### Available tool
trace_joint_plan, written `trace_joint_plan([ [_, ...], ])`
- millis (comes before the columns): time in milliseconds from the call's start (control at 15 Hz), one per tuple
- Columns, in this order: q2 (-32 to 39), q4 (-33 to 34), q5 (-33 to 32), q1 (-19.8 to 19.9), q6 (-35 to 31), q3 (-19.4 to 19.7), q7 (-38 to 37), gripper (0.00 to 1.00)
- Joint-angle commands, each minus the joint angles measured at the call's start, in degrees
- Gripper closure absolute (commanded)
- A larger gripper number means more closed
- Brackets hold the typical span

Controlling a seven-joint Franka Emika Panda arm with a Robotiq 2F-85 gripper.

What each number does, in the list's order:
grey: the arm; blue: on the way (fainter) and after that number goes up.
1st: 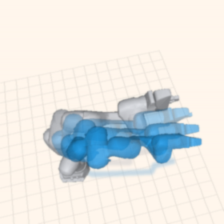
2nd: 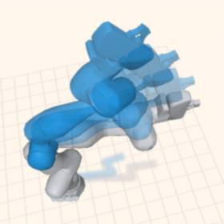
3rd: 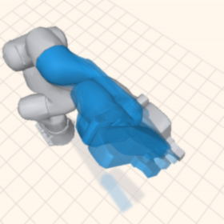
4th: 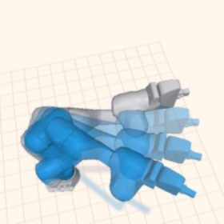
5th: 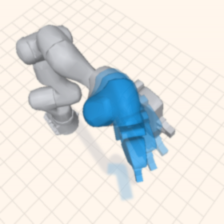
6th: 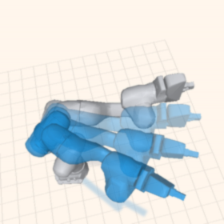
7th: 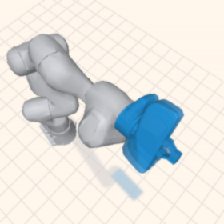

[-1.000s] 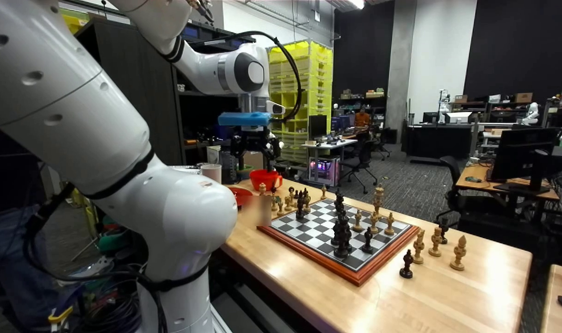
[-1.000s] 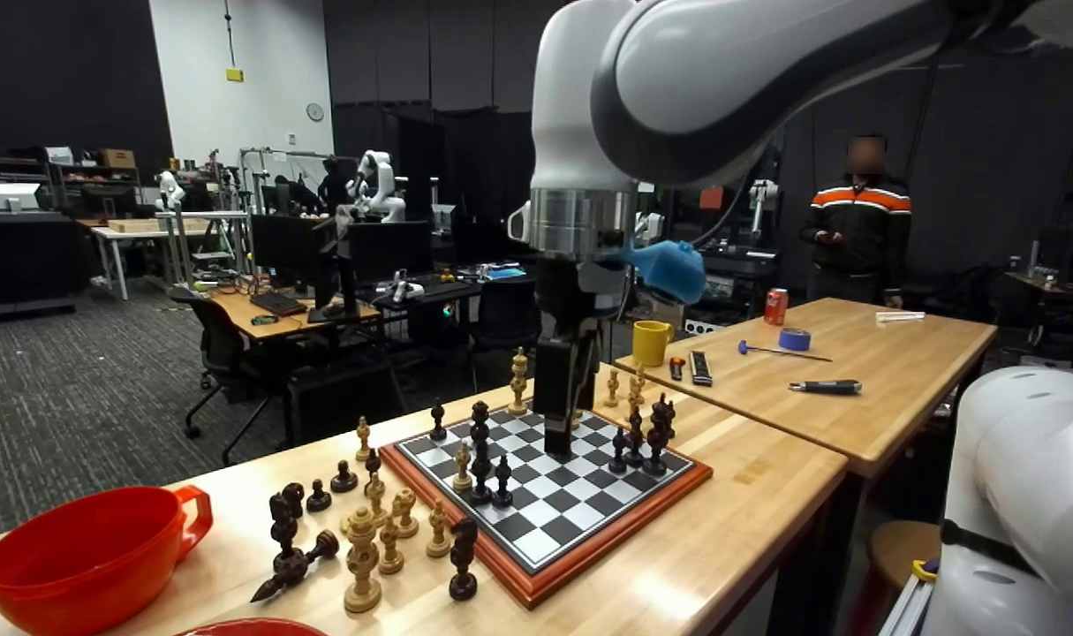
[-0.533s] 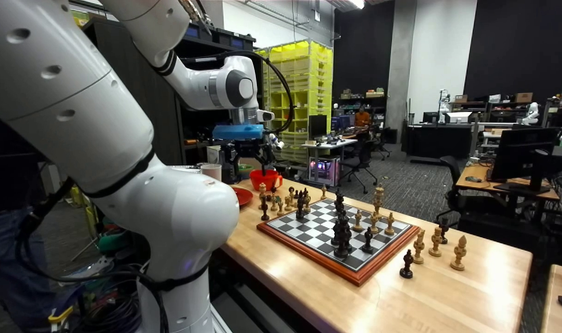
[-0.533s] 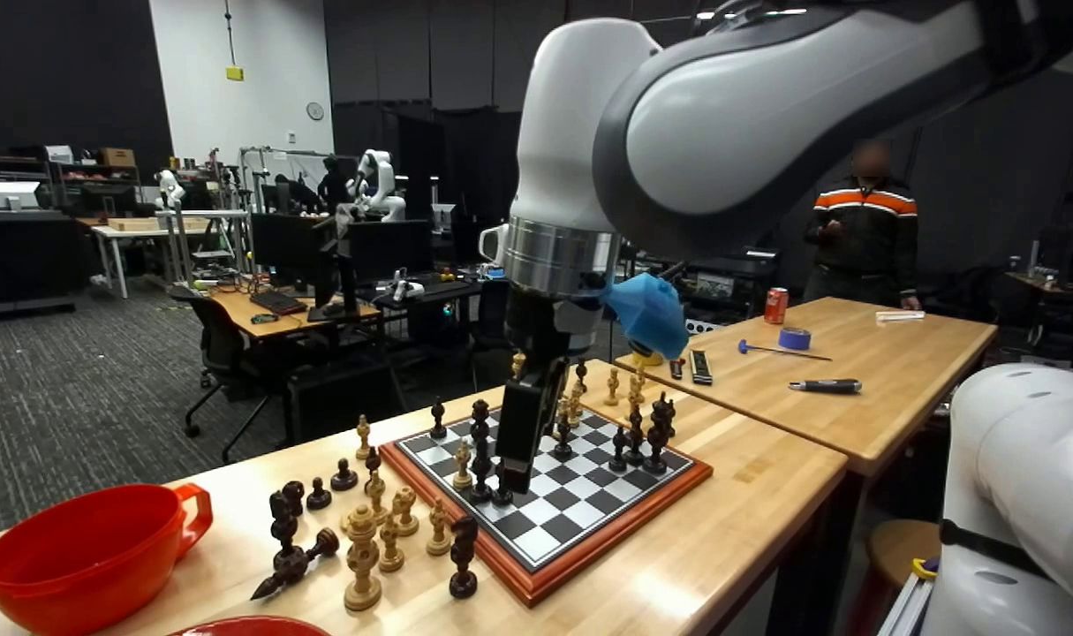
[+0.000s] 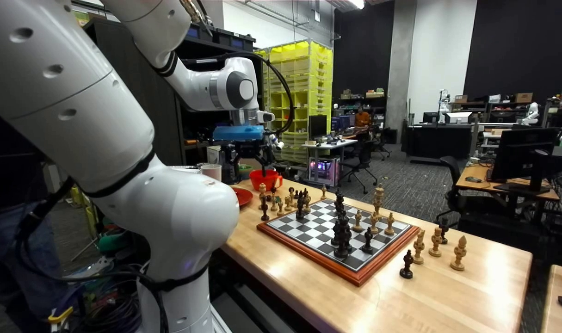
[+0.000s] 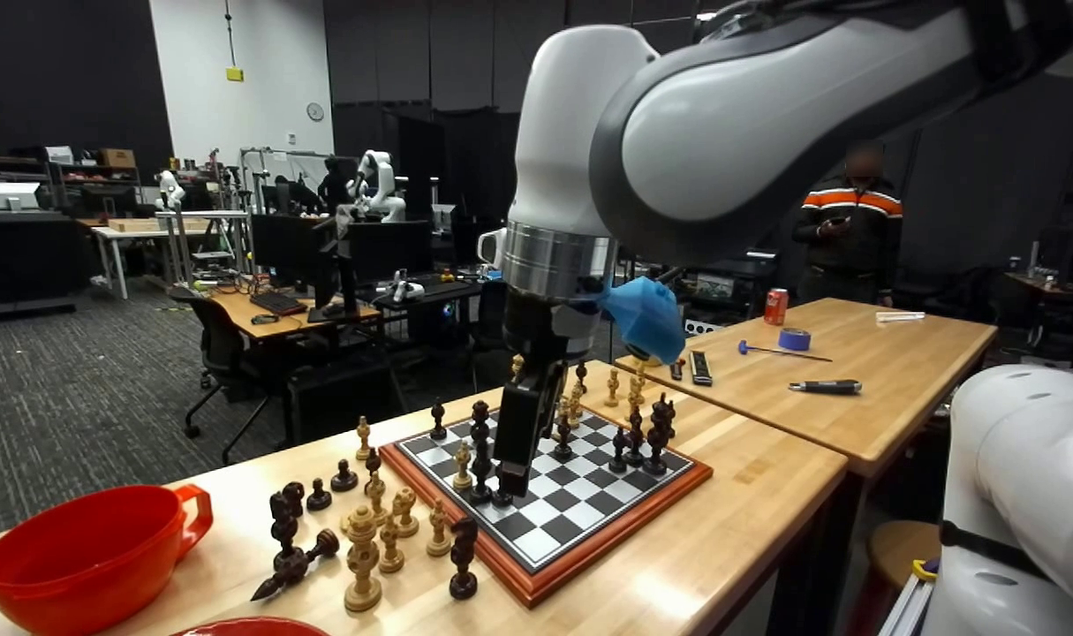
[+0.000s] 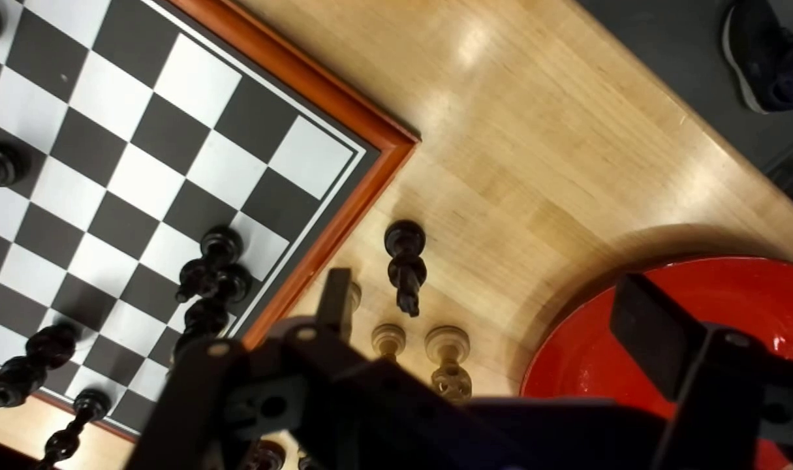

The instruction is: Pick up the black chess piece on the left side of the table and put it on the chess board

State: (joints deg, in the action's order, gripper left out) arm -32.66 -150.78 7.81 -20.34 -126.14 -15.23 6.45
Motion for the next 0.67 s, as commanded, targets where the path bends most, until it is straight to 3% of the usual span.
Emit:
trace_joint_plan([
  [0, 1.3, 0.8, -0.7, -0.6, 0.0, 0.1, -0.5, 0.00],
  [600, 7.1, 2.5, -0.8, -1.1, -2.9, -0.9, -0.1, 0.00],
])
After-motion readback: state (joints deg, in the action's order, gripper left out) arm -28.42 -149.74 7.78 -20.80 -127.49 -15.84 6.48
